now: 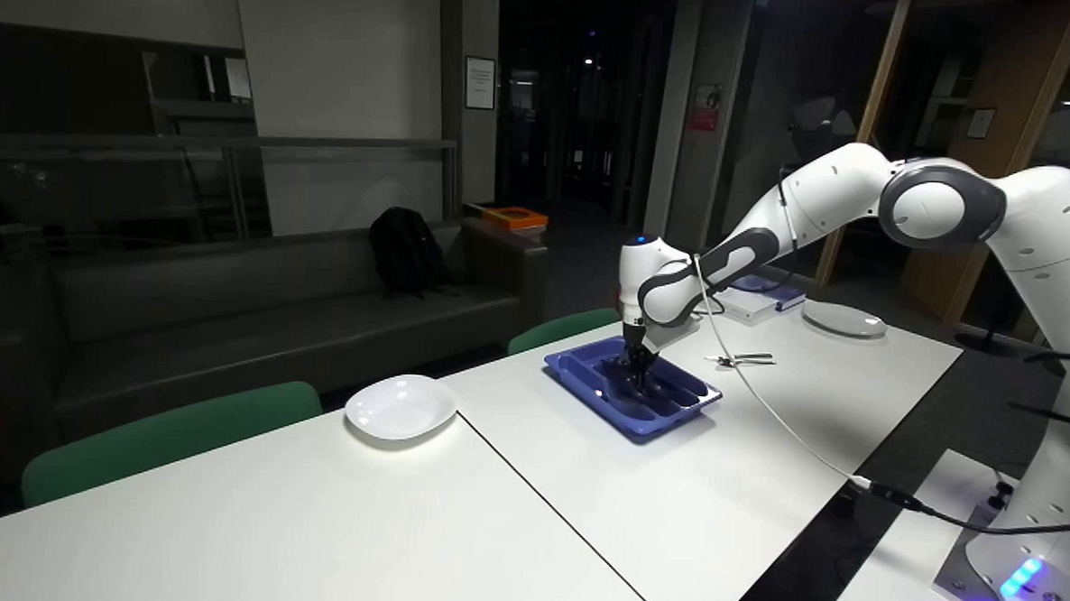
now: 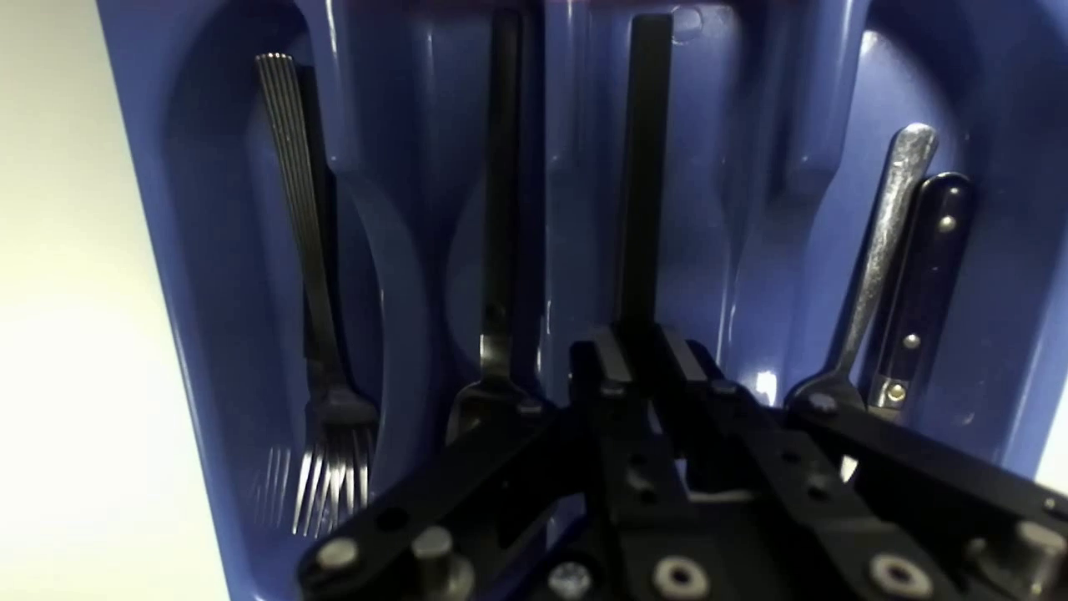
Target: Pick up the silver cutlery from the counter and place it on the blue tray
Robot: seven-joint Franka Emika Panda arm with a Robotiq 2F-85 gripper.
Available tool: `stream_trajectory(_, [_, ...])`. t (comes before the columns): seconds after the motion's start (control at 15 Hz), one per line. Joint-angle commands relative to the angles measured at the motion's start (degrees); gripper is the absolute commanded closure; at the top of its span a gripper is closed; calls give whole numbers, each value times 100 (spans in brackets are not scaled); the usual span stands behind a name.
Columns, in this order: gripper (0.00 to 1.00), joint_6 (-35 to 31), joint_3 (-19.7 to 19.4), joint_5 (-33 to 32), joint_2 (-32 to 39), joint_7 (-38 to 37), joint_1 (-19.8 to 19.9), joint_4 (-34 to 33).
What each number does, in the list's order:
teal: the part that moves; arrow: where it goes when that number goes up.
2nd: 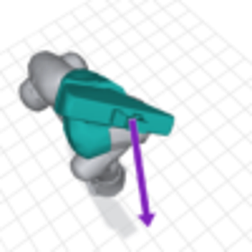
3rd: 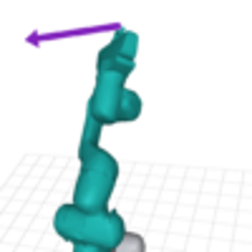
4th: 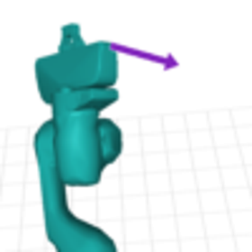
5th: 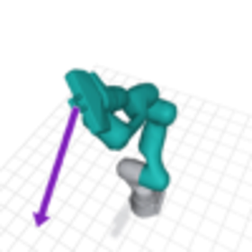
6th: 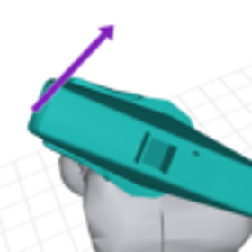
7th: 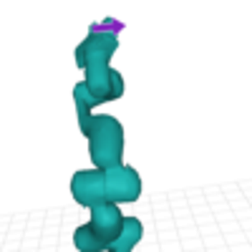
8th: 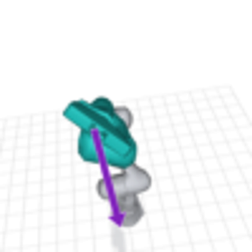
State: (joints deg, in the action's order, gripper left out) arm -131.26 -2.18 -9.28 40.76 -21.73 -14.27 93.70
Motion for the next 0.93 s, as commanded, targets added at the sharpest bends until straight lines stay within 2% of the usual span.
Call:
stream_trajectory(0.0, [97,99,19,116,5,-132,-22,-69])
stream_trajectory(0.8, [97,16,21,69,-66,-278,-115,100])
stream_trajectory(0.87, [62,24,24,64,-73,-250,-109,106])
